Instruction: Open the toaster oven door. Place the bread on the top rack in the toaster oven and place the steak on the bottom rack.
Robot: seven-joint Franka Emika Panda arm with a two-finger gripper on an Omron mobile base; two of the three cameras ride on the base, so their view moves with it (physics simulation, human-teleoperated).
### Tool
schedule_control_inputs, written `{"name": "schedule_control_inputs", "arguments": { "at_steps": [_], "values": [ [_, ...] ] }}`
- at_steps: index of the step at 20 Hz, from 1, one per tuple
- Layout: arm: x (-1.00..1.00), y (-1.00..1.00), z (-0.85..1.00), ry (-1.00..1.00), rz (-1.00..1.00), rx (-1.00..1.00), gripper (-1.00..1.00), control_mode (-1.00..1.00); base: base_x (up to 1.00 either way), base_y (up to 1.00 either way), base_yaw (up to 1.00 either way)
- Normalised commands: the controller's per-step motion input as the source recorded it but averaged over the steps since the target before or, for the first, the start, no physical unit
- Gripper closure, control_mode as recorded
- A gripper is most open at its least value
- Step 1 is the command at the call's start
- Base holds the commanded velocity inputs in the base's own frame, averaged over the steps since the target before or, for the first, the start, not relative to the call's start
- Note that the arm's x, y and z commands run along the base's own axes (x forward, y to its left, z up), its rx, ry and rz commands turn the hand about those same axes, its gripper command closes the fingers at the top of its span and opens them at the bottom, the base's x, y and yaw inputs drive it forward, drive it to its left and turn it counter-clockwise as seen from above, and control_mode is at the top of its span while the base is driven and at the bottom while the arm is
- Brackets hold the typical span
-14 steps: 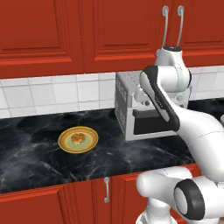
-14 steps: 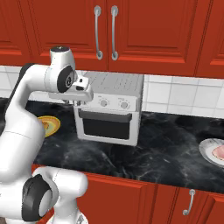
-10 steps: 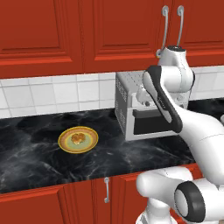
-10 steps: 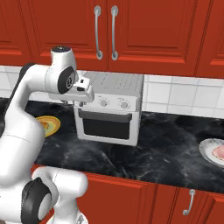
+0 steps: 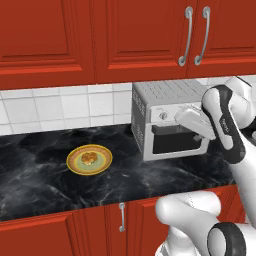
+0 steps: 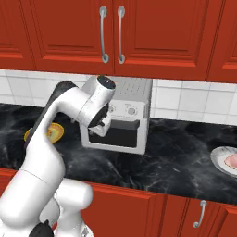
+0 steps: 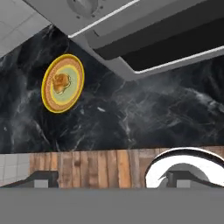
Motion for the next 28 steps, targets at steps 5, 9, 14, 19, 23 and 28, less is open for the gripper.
{"name": "schedule_control_inputs", "arguments": {
  "at_steps": [5, 9, 14, 19, 23, 28],
  "values": [
    [-0.05, -0.02, -0.26, 0.0, -0.34, 0.8, -1.0, -1.0, 0.0, 0.0, 0.0],
    [0.05, -0.25, -0.04, 0.0, -0.27, 0.75, -1.0, -1.0, 0.0, 0.0, 0.0],
    [0.2, -0.27, -0.01, -0.06, -0.28, 0.64, -1.0, -1.0, 0.0, 0.0, 0.0],
    [0.36, -0.07, -0.06, -0.01, -0.18, 0.29, -1.0, -1.0, 0.0, 0.0, 0.0],
    [0.4, 0.02, -0.08, 0.0, -0.03, 0.01, -1.0, -1.0, 0.0, 0.0, 0.0],
    [0.42, 0.0, -0.19, 0.0, -0.03, 0.0, -1.0, -1.0, 0.0, 0.0, 0.0]
  ]
}}
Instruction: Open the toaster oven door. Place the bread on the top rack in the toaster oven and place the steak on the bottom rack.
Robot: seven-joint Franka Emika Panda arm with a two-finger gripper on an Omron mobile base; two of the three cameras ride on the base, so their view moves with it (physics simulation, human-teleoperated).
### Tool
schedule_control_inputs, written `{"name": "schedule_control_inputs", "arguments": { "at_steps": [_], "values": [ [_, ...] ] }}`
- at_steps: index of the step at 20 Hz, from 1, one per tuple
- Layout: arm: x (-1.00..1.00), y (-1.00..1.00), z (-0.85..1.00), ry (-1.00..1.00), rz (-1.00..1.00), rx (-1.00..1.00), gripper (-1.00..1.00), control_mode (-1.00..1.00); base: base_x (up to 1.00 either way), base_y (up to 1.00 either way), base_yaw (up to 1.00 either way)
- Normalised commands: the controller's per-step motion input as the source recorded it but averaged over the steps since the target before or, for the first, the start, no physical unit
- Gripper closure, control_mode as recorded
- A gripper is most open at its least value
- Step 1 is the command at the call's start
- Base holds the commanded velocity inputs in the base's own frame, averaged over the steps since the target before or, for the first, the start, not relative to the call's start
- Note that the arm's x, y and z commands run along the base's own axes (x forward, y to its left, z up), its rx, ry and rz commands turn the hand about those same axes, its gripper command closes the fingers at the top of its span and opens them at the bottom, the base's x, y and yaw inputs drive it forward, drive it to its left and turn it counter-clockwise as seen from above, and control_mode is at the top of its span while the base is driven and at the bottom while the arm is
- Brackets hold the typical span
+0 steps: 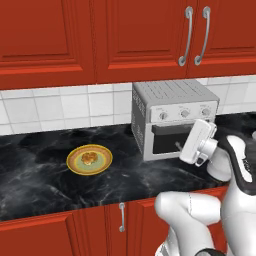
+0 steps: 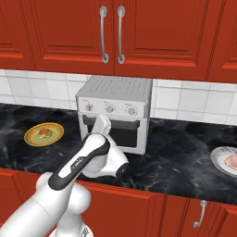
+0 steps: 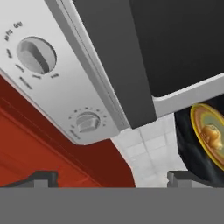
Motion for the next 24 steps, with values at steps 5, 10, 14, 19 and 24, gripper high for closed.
{"name": "schedule_control_inputs", "arguments": {
  "at_steps": [5, 10, 14, 19, 24],
  "values": [
    [0.43, 0.0, -0.21, 0.0, 0.0, 0.0, -1.0, -1.0, 0.0, 0.0, 0.0],
    [0.41, 0.0, -0.2, 0.0, 0.0, 0.0, -1.0, -1.0, 0.0, 0.0, 0.0],
    [0.52, 0.0, -0.12, 0.01, 0.0, 0.0, -1.0, -1.0, 0.0, 0.0, 0.0],
    [0.52, 0.0, -0.32, 0.01, 0.0, 0.0, -1.0, -1.0, 0.0, 0.0, 0.0],
    [0.34, 0.0, -0.33, 0.02, 0.0, 0.0, 1.0, -1.0, 0.0, 0.0, 0.0]
  ]
}}
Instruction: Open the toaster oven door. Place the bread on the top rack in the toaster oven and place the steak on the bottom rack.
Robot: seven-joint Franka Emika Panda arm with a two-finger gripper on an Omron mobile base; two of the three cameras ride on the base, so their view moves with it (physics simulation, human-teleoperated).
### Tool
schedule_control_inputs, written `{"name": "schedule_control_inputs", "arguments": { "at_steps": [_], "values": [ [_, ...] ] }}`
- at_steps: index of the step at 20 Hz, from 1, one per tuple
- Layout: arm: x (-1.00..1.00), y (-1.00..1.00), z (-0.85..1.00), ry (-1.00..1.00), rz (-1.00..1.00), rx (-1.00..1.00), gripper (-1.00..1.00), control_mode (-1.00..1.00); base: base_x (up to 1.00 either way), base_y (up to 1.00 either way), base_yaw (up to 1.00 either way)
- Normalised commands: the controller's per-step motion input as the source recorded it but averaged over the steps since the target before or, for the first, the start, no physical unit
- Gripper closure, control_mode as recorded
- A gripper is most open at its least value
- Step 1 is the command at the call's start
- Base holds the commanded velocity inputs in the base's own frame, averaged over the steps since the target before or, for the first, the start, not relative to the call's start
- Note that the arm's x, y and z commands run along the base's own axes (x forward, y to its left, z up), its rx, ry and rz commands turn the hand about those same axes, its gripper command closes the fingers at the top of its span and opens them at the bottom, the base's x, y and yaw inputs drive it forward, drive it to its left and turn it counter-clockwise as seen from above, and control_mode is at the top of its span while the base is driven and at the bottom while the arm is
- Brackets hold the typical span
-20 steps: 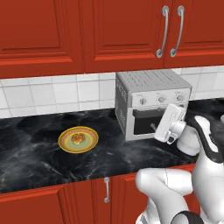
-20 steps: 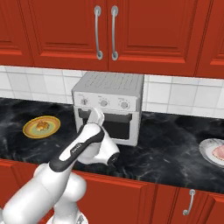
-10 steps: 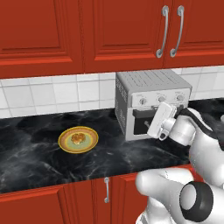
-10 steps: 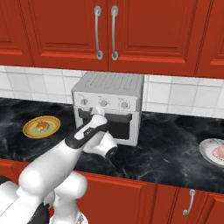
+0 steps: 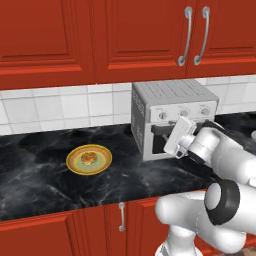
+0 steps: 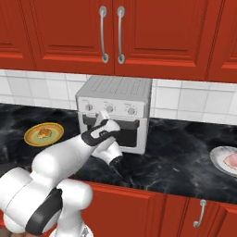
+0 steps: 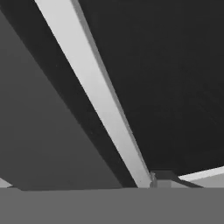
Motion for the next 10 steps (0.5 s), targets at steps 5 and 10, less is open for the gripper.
{"name": "schedule_control_inputs", "arguments": {
  "at_steps": [5, 10],
  "values": [
    [-0.16, -0.18, -0.46, 0.34, 0.18, -0.32, 1.0, -1.0, 0.0, 0.0, 0.0],
    [-0.75, -0.29, -0.65, 0.45, 0.42, -0.6, 1.0, -1.0, 0.0, 0.0, 0.0]
  ]
}}
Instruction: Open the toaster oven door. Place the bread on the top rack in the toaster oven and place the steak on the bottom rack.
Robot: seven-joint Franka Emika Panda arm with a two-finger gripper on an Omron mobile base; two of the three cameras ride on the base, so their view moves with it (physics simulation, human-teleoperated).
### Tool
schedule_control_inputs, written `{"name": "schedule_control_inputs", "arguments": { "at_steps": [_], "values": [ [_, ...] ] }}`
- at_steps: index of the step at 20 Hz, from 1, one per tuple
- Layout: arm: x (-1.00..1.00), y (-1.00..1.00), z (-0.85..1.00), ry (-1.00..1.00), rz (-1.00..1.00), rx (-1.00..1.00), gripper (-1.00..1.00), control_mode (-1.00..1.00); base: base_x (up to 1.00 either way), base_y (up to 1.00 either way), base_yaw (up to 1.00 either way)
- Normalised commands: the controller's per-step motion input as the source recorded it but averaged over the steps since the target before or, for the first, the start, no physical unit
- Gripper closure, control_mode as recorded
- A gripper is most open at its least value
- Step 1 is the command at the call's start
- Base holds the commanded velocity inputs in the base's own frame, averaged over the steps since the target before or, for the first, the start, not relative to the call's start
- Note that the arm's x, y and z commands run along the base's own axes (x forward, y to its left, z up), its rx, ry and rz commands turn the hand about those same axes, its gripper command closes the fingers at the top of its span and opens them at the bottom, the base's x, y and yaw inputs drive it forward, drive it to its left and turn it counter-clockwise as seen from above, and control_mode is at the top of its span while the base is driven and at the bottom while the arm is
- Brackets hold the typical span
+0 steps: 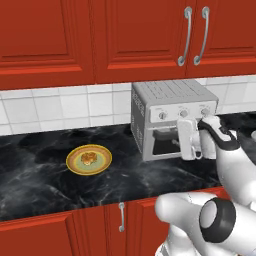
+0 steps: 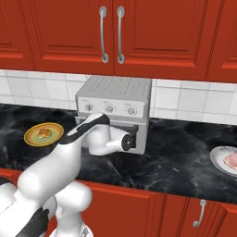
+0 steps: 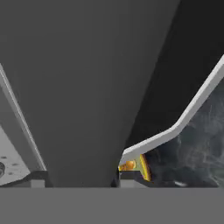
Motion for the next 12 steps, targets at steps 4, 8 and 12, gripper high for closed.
{"name": "schedule_control_inputs", "arguments": {
  "at_steps": [4, 8, 12],
  "values": [
    [-0.85, -0.29, -0.98, 0.52, 0.36, -0.64, 1.0, -1.0, 0.0, 0.0, 0.0],
    [-0.91, -0.24, -1.0, 0.52, 0.33, -0.65, 1.0, -1.0, 0.0, 0.0, 0.0],
    [-0.87, -0.02, -0.68, 0.33, 0.19, -0.35, -1.0, -1.0, 0.0, 0.0, 0.0]
  ]
}}
